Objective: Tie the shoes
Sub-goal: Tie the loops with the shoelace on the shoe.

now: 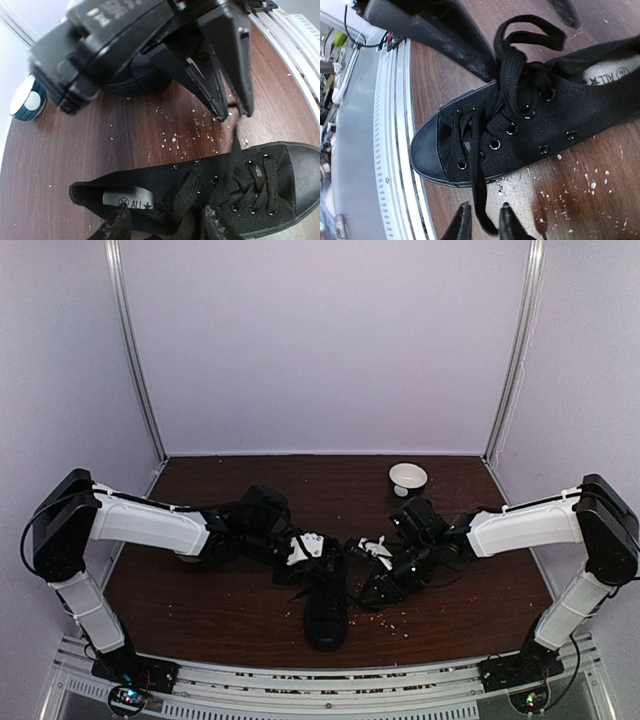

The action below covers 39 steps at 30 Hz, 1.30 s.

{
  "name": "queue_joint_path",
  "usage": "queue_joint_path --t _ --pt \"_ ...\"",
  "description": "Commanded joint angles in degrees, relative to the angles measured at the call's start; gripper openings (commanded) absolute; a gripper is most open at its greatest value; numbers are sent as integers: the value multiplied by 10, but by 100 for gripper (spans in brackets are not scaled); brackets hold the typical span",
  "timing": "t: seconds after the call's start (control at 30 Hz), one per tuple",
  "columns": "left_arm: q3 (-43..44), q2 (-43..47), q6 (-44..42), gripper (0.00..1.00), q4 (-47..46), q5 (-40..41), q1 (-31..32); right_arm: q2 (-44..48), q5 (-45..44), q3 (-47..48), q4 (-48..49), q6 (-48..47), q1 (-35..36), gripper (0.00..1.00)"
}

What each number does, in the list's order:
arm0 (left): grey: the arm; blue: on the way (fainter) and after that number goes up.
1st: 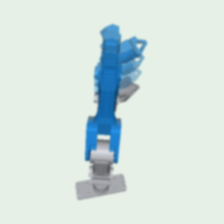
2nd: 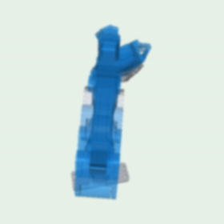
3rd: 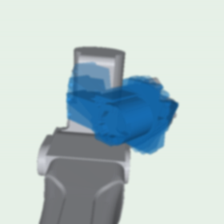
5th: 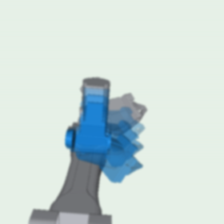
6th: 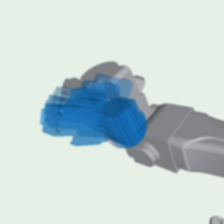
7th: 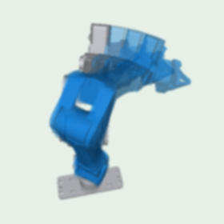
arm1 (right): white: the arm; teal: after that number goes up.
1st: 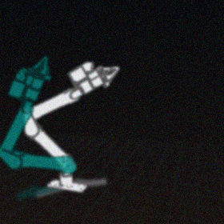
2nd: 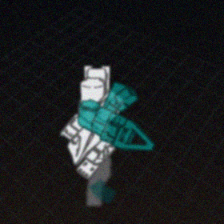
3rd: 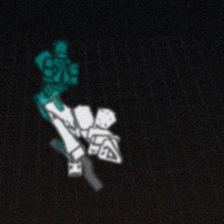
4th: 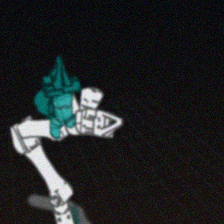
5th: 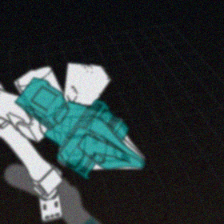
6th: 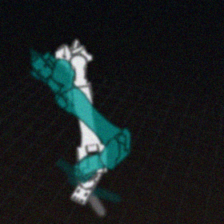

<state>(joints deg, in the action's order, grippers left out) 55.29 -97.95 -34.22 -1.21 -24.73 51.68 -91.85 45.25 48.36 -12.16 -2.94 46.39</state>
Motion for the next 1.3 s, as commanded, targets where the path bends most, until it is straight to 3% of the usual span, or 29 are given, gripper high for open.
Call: queue_joint_path --t 0.0,0.17,0.37,0.63,0.73,1.0,1.17,1.27 --pt "16 -22 0 38 6 -15 -5 1 22 -3 26 4 -6 34" --pt "4 -17 10 38 -16 -6 -9 3 25 23 98 37 -18 38" --pt "-37 41 14 55 -47 -18 -20 -17 -27 23 200 76 -7 31" --pt "-55 61 -36 63 -31 -11 -20 -59 -12 51 200 60 7 33" --pt "-61 66 -49 73 -44 -13 -14 -65 -10 51 208 60 14 32" --pt "-71 54 -73 74 -57 21 10 -75 -2 54 197 53 16 22" --pt "-74 47 -70 72 -79 32 21 -72 -9 53 191 50 16 4" --pt "-66 36 -75 71 -70 45 26 -70 -11 59 176 42 15 1"
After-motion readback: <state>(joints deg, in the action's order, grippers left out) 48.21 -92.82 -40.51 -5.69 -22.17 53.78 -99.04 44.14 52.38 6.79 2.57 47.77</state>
